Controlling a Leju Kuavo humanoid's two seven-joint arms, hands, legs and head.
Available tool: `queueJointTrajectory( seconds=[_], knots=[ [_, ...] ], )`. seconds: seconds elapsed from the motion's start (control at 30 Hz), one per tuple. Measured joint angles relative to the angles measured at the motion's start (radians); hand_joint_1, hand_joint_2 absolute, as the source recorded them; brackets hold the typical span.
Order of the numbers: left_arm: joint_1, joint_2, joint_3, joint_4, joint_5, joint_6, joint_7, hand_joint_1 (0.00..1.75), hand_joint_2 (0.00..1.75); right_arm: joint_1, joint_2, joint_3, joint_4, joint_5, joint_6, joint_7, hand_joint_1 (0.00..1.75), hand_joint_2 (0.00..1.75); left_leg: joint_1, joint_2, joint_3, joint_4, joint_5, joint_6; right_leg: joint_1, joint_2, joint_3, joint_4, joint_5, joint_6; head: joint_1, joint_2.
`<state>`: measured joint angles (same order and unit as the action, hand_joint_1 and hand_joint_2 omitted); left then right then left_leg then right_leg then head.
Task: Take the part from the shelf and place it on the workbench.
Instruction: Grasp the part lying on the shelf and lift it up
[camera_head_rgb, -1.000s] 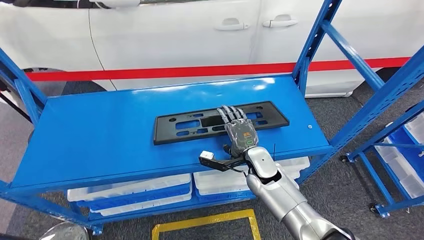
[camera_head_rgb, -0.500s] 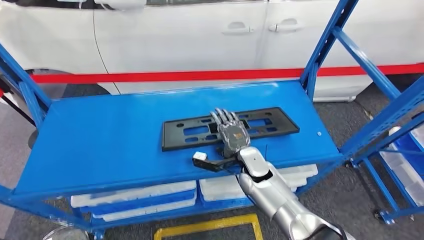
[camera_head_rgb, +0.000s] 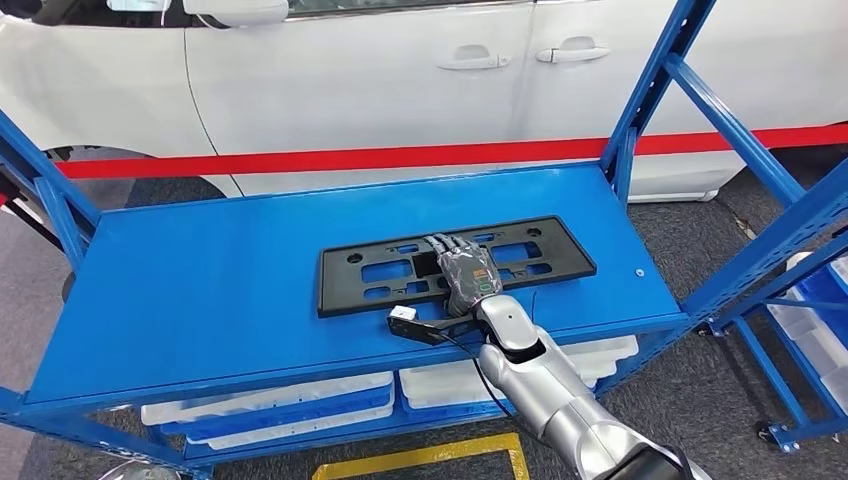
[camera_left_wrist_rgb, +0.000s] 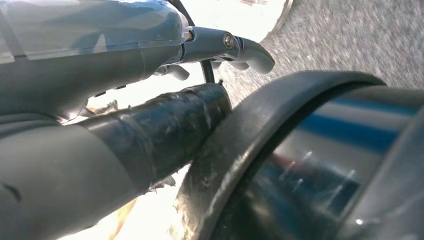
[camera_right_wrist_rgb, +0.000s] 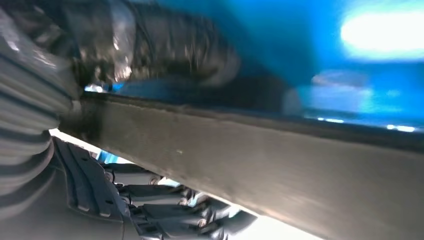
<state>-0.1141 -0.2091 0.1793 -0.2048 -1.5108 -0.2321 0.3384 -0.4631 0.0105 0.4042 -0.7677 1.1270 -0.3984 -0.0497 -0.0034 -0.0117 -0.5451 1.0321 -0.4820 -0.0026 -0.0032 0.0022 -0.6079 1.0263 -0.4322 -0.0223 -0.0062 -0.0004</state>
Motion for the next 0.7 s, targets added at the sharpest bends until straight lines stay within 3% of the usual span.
queueJointTrajectory(
  seconds=[0.07,0.13,0.2,0.37,0.57,0.7],
  knots=[
    [0.003,0.0,0.0,0.0,0.008,0.01,-0.007,0.0,0.0,-0.001,0.001,-0.004,0.002,-0.009,0.005,-0.01,1.75,1.75,-0.001,-0.002,0.003,-0.018,-0.006,0.019,0.005,0.001,-0.012,0.006,0.003,-0.01,0.0,0.0],
    [0.011,-0.002,0.0,0.0,0.02,0.032,-0.01,0.0,0.87,0.002,0.001,-0.006,0.004,-0.015,0.005,-0.021,1.75,1.75,-0.004,-0.004,0.003,-0.019,-0.003,0.026,0.007,0.0,-0.011,0.004,0.006,-0.024,0.0,0.0],
    [0.016,-0.003,0.0,0.0,0.032,0.05,-0.01,0.0,1.75,0.009,0.0,-0.006,0.005,-0.017,0.004,-0.028,1.75,1.75,-0.006,-0.004,0.004,-0.019,-0.003,0.029,0.006,0.0,-0.009,0.002,0.007,-0.025,0.0,0.0],
    [0.012,-0.003,0.0,0.0,0.044,0.06,-0.014,0.0,1.75,0.013,0.0,-0.006,0.005,-0.017,0.003,-0.036,1.75,1.75,-0.009,-0.004,0.005,-0.018,-0.004,0.033,0.004,-0.001,-0.006,-0.001,0.009,-0.022,0.0,0.0],
    [0.003,-0.003,0.005,0.0,0.056,0.06,-0.026,0.0,1.75,0.021,-0.004,-0.005,-0.03,-0.033,0.022,-0.038,1.75,1.75,-0.01,-0.004,0.005,-0.017,-0.006,0.036,0.002,-0.002,-0.006,-0.001,0.007,0.002,0.0,0.0],
    [0.0,-0.005,0.011,0.0,0.064,0.071,-0.03,0.0,1.75,0.037,-0.016,-0.004,-0.086,-0.061,0.045,-0.05,1.75,1.75,-0.01,-0.004,0.006,-0.018,-0.006,0.037,0.001,-0.002,-0.006,-0.001,0.005,0.007,0.0,0.0]
  ],
)
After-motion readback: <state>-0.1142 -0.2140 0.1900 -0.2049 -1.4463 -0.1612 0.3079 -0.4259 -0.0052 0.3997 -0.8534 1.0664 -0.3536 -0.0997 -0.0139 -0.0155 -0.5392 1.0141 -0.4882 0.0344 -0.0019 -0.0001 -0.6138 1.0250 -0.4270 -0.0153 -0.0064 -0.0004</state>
